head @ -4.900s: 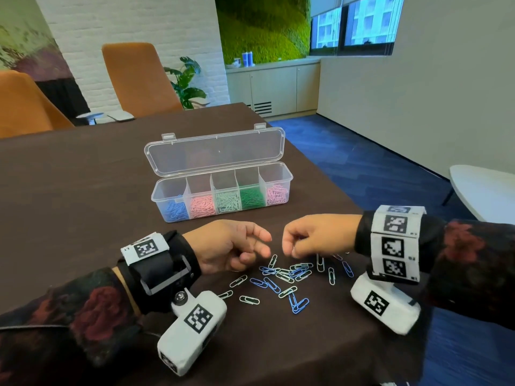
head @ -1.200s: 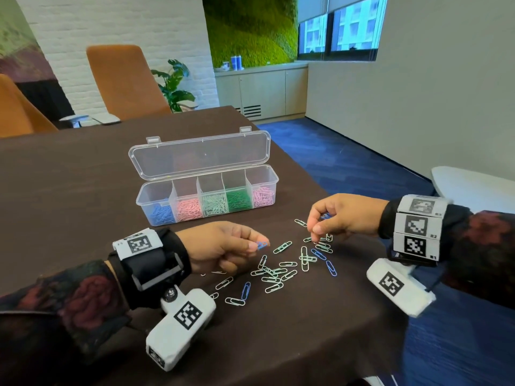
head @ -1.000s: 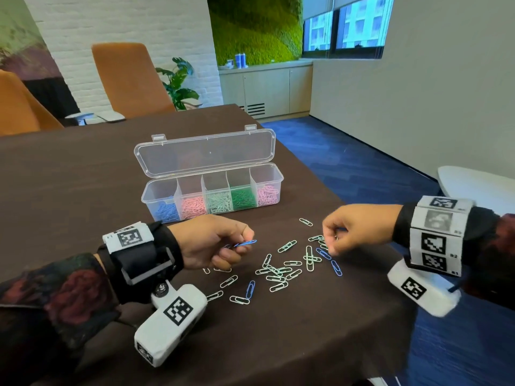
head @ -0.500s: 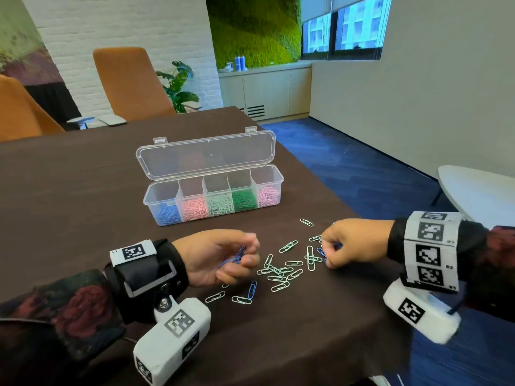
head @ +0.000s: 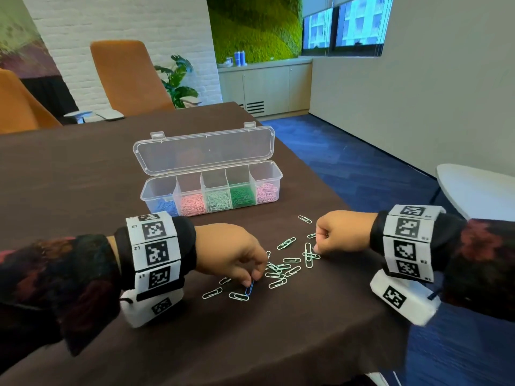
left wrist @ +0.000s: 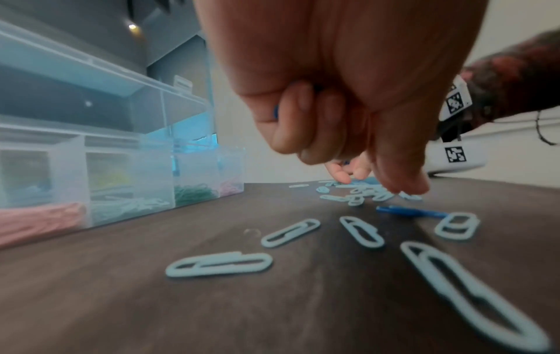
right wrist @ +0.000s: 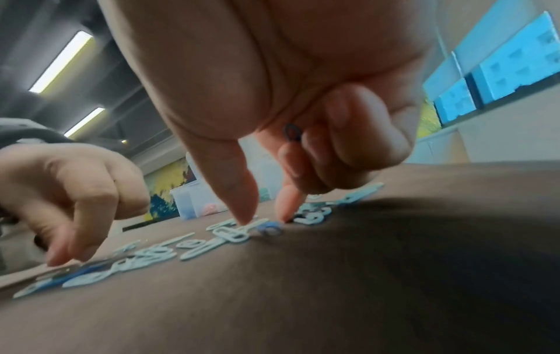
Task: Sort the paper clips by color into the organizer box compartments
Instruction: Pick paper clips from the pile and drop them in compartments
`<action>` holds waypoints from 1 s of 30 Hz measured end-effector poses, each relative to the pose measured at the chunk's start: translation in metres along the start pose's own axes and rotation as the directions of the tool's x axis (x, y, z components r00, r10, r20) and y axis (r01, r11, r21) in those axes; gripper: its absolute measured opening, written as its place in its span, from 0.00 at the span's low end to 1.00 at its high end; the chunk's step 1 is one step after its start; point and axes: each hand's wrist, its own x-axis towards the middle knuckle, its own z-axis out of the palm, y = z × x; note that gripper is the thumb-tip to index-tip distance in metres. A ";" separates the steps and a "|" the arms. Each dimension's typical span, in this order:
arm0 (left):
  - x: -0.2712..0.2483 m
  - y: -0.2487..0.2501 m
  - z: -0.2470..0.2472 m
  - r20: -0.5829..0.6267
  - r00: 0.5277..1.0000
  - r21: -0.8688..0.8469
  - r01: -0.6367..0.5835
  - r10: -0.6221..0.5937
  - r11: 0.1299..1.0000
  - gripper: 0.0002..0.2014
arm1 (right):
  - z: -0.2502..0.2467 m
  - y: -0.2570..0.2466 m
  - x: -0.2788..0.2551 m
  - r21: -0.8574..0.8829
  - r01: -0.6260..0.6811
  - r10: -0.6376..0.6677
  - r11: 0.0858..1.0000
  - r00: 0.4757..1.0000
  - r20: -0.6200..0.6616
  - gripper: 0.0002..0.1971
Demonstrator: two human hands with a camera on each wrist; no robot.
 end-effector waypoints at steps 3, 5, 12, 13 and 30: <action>0.007 0.000 0.006 0.005 0.999 0.040 -0.044 0.044 0.998 0.09 | 0.003 -0.008 0.003 -0.173 0.010 -0.015 0.985 0.999 -0.030 0.10; 0.007 0.001 0.007 0.003 0.998 0.051 -0.059 0.059 0.997 0.09 | 0.002 -0.012 0.005 -0.241 0.025 -0.032 0.970 0.999 -0.024 0.08; 0.001 -0.002 0.009 0.042 0.997 0.040 -0.060 0.058 0.997 0.06 | -0.003 -0.012 0.006 -0.155 0.062 -0.057 0.986 0.998 0.037 0.08; 0.000 -0.002 0.011 0.047 0.998 0.044 -0.053 0.051 0.998 0.06 | -0.005 -0.010 0.007 -0.044 0.046 -0.045 0.998 0.998 0.032 0.09; -0.032 -0.057 0.018 -0.346 0.877 -0.644 -0.480 -0.334 -0.595 0.12 | -0.011 -0.073 0.058 0.910 -0.076 -0.146 -0.408 0.989 0.017 0.04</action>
